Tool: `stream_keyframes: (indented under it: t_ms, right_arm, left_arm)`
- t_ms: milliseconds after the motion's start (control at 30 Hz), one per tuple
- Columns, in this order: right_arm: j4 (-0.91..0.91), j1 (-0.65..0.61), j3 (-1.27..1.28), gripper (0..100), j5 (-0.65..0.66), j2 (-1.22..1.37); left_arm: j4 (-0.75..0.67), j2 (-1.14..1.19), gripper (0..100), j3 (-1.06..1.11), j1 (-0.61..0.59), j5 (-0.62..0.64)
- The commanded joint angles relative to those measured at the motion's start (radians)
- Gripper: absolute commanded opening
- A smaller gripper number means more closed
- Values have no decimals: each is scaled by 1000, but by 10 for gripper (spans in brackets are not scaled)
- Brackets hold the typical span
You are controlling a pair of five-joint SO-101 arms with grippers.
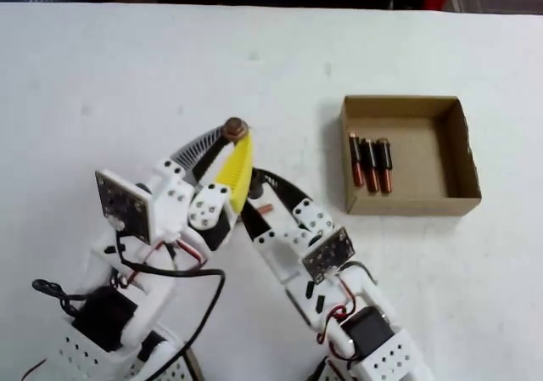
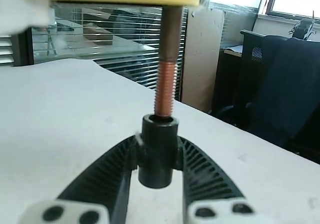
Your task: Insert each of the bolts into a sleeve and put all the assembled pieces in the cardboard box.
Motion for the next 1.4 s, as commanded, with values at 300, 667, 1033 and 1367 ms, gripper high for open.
stream_keyframes:
  t_ms: [300,667,1033,1367]
  right_arm:
    - [-2,-2,8,17,-9,-15]
    - [-2,-2,8,17,-9,-15]
    - [-2,-1,8,17,-6,-13]
    - [-2,24,8,17,-8,-15]
  left_arm:
    - [-26,-10,23,46,2,31]
    - [52,-10,23,38,56,69]
    - [101,-10,23,98,48,68]
    - [95,-12,24,120,31,66]
